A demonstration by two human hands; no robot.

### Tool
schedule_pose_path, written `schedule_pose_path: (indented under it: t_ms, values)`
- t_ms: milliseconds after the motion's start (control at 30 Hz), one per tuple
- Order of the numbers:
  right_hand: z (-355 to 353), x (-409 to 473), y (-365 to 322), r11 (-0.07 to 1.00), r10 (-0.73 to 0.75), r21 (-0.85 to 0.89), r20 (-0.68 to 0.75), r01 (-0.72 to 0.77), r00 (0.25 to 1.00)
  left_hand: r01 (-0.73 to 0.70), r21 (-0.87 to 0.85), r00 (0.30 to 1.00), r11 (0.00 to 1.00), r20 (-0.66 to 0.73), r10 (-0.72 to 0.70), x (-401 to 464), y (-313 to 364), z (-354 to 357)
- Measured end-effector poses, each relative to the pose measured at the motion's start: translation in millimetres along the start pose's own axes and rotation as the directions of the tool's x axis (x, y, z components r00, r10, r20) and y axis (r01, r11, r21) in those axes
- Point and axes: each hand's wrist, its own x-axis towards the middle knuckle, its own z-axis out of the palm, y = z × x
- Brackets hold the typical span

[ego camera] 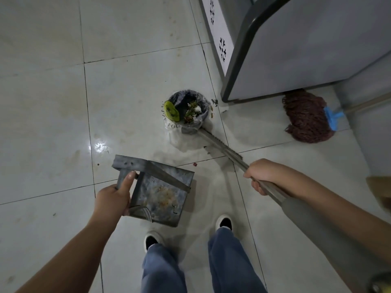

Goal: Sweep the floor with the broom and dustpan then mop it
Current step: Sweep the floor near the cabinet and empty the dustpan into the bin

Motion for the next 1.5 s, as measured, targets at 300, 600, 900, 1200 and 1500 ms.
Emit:
schedule_pose_path:
  t_ms: [300, 600, 900, 1200, 1500]
  values:
    - [-28, 2, 15, 0.992, -0.049, 0.113, -0.054, 0.055, 0.997, -0.032, -0.011, 0.998, 0.999, 0.049, 0.033, -2, 1, 10]
    - [-42, 76, 17, 0.968, -0.229, 0.048, -0.214, 0.245, 0.949, -0.055, 0.088, 0.994, 0.995, 0.094, 0.047, 23, -4, 36]
    - [29, 150, -36, 0.963, -0.268, -0.038, -0.222, 0.267, 0.937, -0.093, 0.093, 0.988, 0.991, 0.134, 0.080, 56, -36, 56]
    - [36, 86, 22, 0.977, -0.101, -0.195, -0.070, 0.086, 0.992, -0.054, 0.162, 0.974, 0.985, 0.224, 0.017, 52, -50, 53]
    - [-6, 43, 29, 0.973, -0.082, 0.202, -0.149, 0.111, 0.986, 0.030, 0.109, 0.981, 0.994, 0.189, -0.051, 37, -64, 26]
